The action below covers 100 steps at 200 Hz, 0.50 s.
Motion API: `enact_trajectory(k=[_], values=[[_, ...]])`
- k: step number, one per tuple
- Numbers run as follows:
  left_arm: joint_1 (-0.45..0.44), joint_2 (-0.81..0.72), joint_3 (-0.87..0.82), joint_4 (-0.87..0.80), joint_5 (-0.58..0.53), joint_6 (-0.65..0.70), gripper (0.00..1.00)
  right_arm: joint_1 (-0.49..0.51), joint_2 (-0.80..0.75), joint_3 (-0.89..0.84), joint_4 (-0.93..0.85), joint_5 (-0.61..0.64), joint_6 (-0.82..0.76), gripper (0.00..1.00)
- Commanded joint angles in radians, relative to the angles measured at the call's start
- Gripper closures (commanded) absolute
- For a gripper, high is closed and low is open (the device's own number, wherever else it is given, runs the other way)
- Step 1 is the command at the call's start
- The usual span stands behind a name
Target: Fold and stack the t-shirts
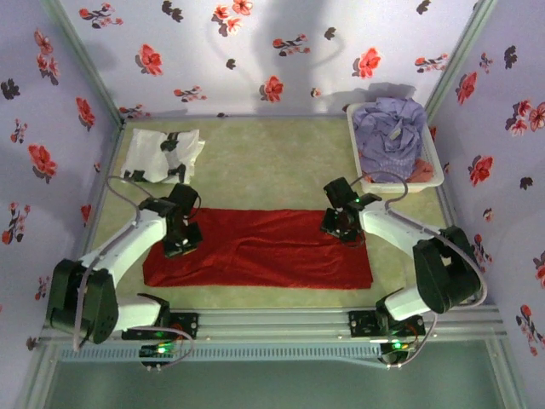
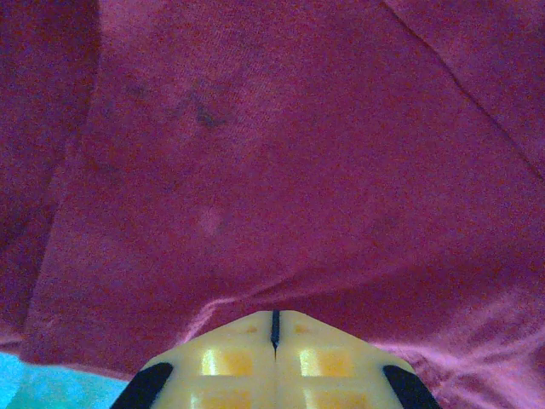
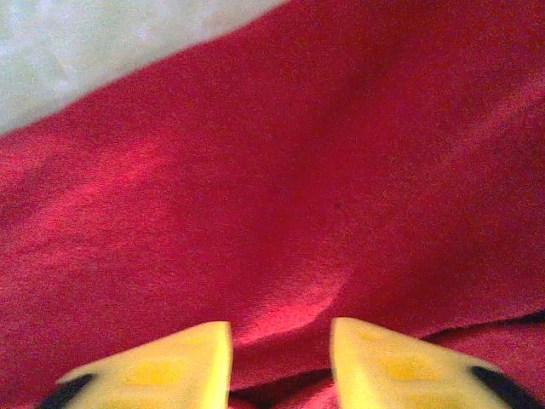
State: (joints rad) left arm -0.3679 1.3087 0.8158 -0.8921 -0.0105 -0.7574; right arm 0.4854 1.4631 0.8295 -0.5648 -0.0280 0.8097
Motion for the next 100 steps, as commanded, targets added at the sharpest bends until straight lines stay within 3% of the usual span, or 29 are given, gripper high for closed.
enact_trajectory(k=[1, 12, 28, 100], values=[[0.013, 0.087, -0.035, 0.084, 0.031, -0.013, 1.00, 0.006, 0.020, -0.026, -0.008, -0.012, -0.008, 0.79], [0.025, 0.124, -0.056, 0.142, 0.071, -0.007, 1.00, 0.003, 0.032, -0.037, 0.000, -0.013, -0.005, 0.89], [0.035, 0.170, -0.062, 0.183, 0.102, 0.009, 1.00, 0.002, 0.049, -0.049, 0.000, -0.010, 0.002, 0.95], [0.035, 0.394, 0.005, 0.326, 0.152, 0.043, 1.00, 0.001, 0.031, -0.113, -0.096, 0.108, 0.108, 0.99]])
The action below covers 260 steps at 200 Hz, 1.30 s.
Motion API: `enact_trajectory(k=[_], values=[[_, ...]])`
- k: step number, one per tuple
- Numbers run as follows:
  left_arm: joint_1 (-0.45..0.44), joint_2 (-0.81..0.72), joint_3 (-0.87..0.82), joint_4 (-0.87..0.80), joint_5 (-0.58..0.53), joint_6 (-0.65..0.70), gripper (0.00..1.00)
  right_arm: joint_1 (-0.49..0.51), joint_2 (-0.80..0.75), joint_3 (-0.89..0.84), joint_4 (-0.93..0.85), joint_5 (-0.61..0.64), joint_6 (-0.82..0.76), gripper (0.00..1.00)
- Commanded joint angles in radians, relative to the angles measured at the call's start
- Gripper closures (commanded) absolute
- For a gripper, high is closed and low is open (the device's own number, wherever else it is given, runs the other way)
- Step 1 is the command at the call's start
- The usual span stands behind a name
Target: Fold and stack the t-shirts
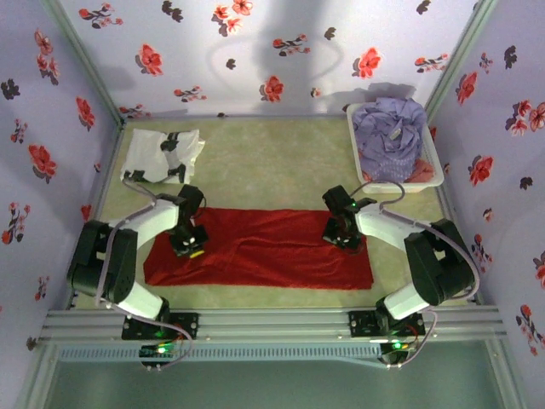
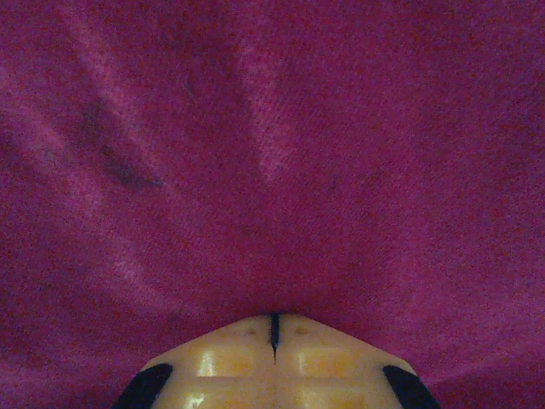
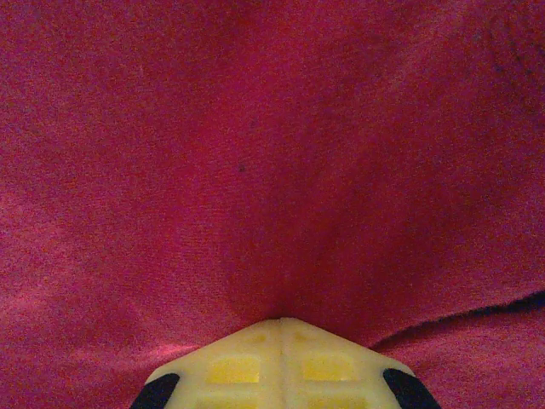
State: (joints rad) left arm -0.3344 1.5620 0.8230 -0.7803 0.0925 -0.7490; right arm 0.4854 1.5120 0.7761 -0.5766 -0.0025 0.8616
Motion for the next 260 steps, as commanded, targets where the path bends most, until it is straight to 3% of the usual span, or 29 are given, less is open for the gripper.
enact_trajectory(k=[1, 38, 109, 142, 171, 192, 211, 260], values=[[0.001, 0.146, 0.002, 0.216, 0.050, 0.035, 1.00, 0.001, -0.018, -0.061, -0.084, 0.083, 0.058, 0.99], [-0.005, 0.313, 0.192, 0.205, 0.081, 0.093, 1.00, -0.002, -0.062, -0.094, -0.112, 0.118, 0.065, 0.99], [-0.058, 0.610, 0.759, 0.049, 0.108, 0.116, 1.00, -0.015, -0.111, -0.100, -0.148, 0.122, 0.056, 1.00], [-0.058, 0.757, 1.002, -0.024, 0.171, 0.195, 1.00, -0.016, -0.121, -0.108, -0.074, 0.032, 0.048, 1.00], [-0.057, 0.824, 1.243, -0.188, 0.156, 0.294, 1.00, -0.016, -0.144, -0.076, -0.093, -0.017, 0.043, 0.99], [-0.051, 0.813, 1.373, -0.303, 0.049, 0.327, 1.00, -0.016, -0.166, -0.077, -0.082, -0.055, 0.056, 0.99], [-0.041, 0.768, 1.392, -0.368, -0.055, 0.285, 1.00, -0.015, -0.175, -0.089, -0.073, -0.076, 0.065, 0.99], [-0.029, 0.680, 1.198, -0.292, 0.011, 0.166, 1.00, -0.012, -0.173, -0.108, -0.069, -0.099, 0.059, 0.99]])
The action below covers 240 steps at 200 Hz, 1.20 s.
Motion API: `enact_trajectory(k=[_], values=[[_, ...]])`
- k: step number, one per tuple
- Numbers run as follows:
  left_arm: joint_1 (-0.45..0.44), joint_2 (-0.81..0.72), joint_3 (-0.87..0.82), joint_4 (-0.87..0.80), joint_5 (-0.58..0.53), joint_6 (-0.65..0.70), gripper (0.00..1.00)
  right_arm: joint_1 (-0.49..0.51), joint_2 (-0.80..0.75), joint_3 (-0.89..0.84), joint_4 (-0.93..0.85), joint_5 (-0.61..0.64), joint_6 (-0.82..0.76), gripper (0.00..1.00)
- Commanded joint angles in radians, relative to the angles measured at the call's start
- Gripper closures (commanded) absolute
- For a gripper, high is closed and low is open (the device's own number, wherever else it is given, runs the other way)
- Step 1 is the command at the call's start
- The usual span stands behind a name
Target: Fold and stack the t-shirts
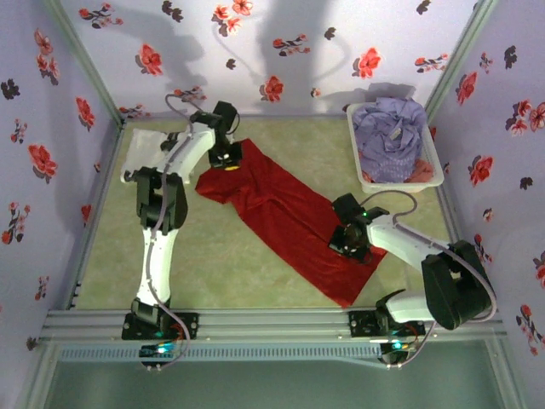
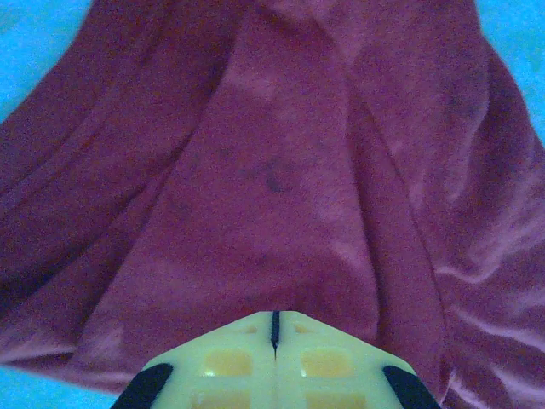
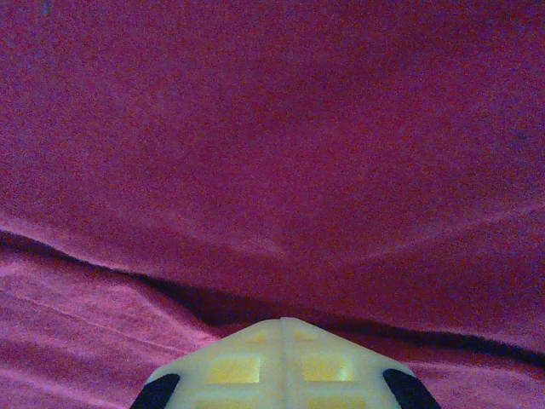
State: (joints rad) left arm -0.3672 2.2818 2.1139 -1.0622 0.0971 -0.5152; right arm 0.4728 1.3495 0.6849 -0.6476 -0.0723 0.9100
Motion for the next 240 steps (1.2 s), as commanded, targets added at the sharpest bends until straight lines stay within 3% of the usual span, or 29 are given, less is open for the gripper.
enact_trajectory(k=[1, 102, 139, 202, 240], values=[[0.004, -0.040, -0.098, -0.007, 0.007, -0.071, 1.00, 0.001, -0.010, -0.017, 0.002, -0.030, 0.009, 0.99], [0.028, -0.011, -0.312, 0.177, -0.053, -0.113, 1.00, 0.029, -0.079, -0.063, -0.024, -0.060, 0.042, 0.99], [0.040, 0.083, -0.174, 0.151, -0.060, -0.079, 1.00, 0.054, -0.072, -0.088, -0.001, -0.076, 0.061, 0.99], [0.056, 0.257, 0.223, 0.000, -0.043, 0.011, 1.00, 0.145, 0.016, -0.086, 0.123, -0.109, 0.136, 0.99], [0.047, 0.131, 0.175, 0.022, -0.052, 0.003, 1.00, 0.231, 0.161, 0.003, 0.204, -0.119, 0.176, 0.99]])
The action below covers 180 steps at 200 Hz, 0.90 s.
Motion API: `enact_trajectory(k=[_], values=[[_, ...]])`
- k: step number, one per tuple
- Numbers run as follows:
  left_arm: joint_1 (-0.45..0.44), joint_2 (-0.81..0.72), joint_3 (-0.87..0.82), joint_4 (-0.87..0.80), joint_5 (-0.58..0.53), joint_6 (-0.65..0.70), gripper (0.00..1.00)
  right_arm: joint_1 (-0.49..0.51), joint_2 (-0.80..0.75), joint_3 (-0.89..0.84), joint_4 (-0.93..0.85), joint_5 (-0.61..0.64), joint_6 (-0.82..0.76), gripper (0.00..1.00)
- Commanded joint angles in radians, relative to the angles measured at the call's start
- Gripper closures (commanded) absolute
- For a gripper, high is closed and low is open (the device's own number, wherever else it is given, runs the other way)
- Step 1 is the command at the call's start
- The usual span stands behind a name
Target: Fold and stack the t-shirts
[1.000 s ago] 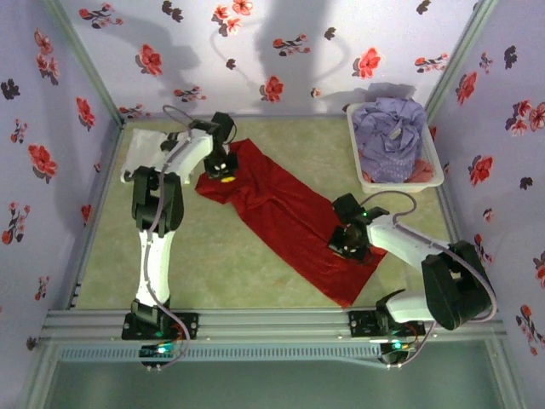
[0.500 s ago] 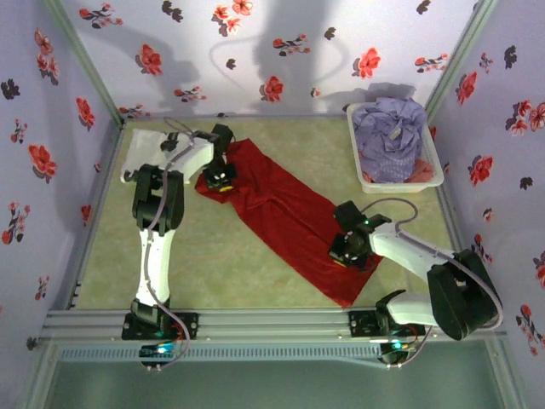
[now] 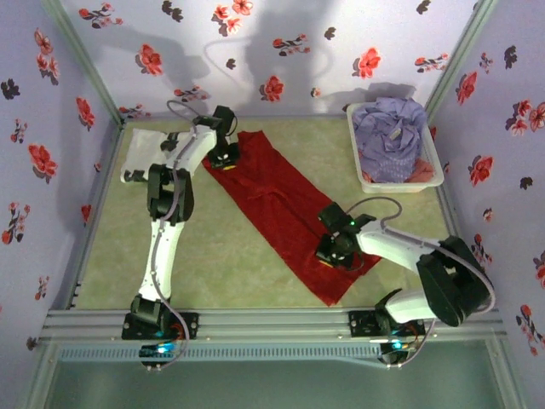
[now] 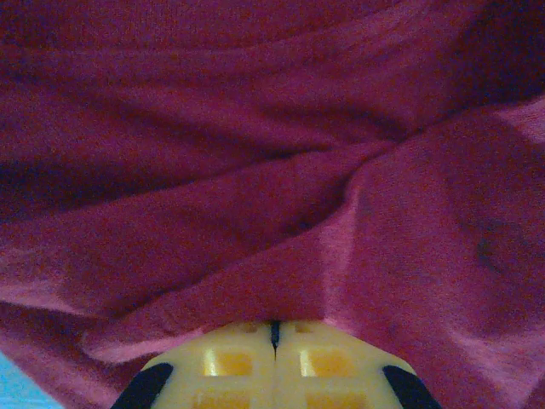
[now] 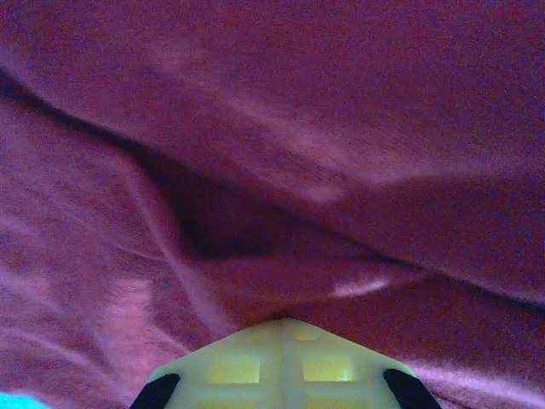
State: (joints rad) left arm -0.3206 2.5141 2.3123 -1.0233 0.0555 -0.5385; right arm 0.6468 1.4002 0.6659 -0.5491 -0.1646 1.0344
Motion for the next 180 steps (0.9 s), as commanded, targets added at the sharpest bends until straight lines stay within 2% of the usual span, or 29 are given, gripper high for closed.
enact_trajectory(k=[1, 28, 47, 70, 89, 135, 180], values=[[0.001, -0.107, -0.029, -0.014, -0.012, 0.026, 1.00, 0.058, 0.114, 0.027, 0.107, -0.028, 0.053, 0.99], [0.008, -0.290, -0.217, 0.139, -0.051, 0.026, 0.99, 0.108, 0.160, 0.096, 0.132, -0.016, 0.078, 0.99], [0.008, -0.341, -0.249, 0.154, -0.033, 0.006, 0.99, 0.130, 0.146, 0.146, 0.079, 0.012, 0.078, 0.99], [-0.008, -0.333, -0.277, 0.177, 0.028, -0.044, 0.99, 0.133, 0.083, 0.139, -0.016, 0.101, 0.082, 0.99], [-0.046, -0.302, -0.298, 0.186, 0.031, -0.081, 1.00, 0.126, 0.017, 0.078, -0.053, 0.142, 0.109, 0.98], [-0.142, -0.251, -0.399, 0.293, 0.018, -0.163, 1.00, 0.121, -0.113, -0.042, -0.054, 0.152, 0.150, 0.98], [-0.162, -0.227, -0.468, 0.354, -0.016, -0.203, 1.00, 0.119, -0.143, -0.133, -0.009, 0.111, 0.191, 0.98]])
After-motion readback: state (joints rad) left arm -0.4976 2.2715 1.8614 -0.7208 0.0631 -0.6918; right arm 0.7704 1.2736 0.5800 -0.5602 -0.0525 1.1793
